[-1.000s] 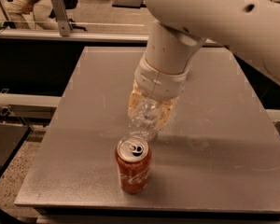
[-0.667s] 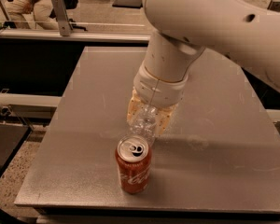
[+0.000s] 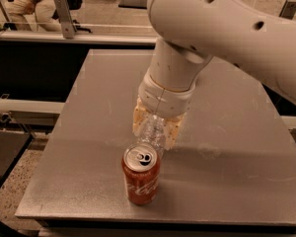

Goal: Move water bottle near coke can

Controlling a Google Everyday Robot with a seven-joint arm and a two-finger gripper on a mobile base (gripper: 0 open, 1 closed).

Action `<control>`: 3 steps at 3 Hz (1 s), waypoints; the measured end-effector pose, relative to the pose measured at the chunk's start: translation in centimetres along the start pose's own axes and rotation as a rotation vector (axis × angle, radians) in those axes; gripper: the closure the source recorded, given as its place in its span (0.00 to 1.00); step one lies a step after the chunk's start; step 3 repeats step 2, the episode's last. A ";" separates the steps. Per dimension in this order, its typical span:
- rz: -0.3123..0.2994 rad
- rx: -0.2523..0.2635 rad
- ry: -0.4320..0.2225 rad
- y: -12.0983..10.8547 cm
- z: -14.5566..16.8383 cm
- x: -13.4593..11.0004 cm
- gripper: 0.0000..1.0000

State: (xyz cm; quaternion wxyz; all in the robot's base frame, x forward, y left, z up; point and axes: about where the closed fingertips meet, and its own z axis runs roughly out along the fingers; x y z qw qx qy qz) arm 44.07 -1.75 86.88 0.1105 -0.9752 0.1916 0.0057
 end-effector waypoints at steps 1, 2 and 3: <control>-0.001 0.003 0.004 -0.1 -0.1 -0.1 0.00; -0.002 0.003 0.005 -0.1 -0.1 -0.1 0.00; -0.002 0.003 0.005 -0.1 -0.1 -0.1 0.00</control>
Offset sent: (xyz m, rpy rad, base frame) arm -0.0003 0.0005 0.0011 0.0007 -0.0039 0.0003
